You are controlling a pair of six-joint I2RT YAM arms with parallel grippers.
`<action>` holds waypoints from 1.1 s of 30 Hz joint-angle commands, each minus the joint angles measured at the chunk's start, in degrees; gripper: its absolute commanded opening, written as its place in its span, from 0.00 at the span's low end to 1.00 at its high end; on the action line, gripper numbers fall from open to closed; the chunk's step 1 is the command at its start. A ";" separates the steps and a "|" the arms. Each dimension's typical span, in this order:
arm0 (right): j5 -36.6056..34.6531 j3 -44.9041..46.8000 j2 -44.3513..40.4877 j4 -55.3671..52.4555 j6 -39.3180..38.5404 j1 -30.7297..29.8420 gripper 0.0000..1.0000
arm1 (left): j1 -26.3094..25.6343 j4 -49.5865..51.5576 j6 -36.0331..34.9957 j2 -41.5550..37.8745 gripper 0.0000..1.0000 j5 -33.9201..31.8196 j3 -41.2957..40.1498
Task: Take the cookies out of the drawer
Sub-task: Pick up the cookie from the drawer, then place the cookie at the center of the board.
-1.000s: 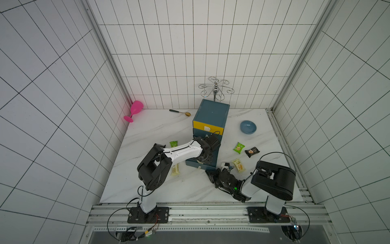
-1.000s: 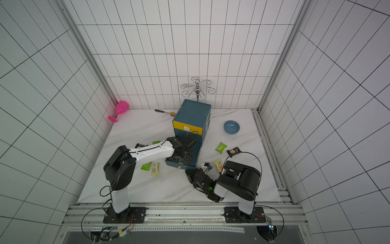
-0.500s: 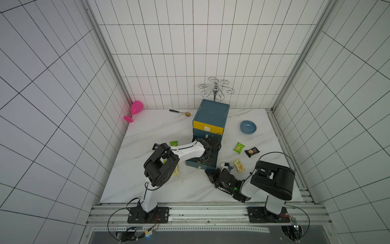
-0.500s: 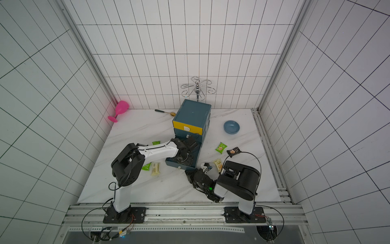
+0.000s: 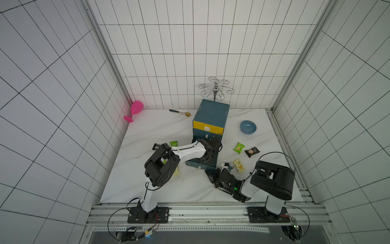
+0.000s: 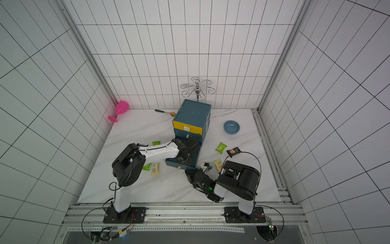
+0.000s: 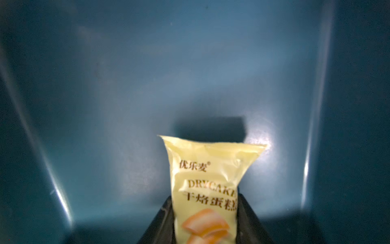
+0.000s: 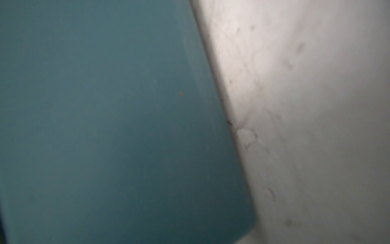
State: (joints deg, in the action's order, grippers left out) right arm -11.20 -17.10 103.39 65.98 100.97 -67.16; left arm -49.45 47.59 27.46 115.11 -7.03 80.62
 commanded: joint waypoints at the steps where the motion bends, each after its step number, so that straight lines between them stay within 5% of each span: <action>1: 0.90 1.44 2.01 -4.45 0.94 -0.26 0.00 | -0.43 1.89 -0.66 -1.53 0.38 -0.99 -1.68; 24: 0.98 1.72 2.54 -3.44 1.07 -0.26 0.00 | -0.43 9.71 0.11 -14.24 0.37 -5.08 1.55; 33: 0.57 2.59 1.99 -2.87 1.16 -0.21 0.00 | 4.65 15.33 5.04 -30.53 0.37 -5.65 -7.94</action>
State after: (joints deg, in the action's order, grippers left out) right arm -11.18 -16.64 103.72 67.46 101.16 -67.16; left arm -47.29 59.44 29.85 89.60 -11.44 75.72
